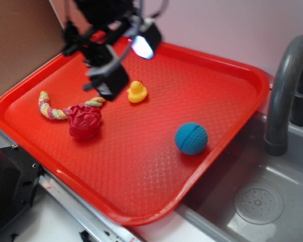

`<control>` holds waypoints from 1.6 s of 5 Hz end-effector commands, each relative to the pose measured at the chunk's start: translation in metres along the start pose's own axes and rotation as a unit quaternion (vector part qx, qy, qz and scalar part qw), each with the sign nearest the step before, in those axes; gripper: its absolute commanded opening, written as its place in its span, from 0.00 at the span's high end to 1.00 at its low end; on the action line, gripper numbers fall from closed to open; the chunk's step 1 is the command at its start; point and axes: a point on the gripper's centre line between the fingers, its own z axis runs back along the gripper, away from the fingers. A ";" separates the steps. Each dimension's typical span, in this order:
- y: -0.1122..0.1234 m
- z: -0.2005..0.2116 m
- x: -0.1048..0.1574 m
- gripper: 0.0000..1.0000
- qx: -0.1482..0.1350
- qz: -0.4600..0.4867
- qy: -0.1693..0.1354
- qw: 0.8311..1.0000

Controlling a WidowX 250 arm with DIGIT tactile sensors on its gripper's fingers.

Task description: Grab the blue ball.

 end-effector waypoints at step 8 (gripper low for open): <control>-0.016 -0.088 0.025 1.00 -0.035 0.024 0.252 0.967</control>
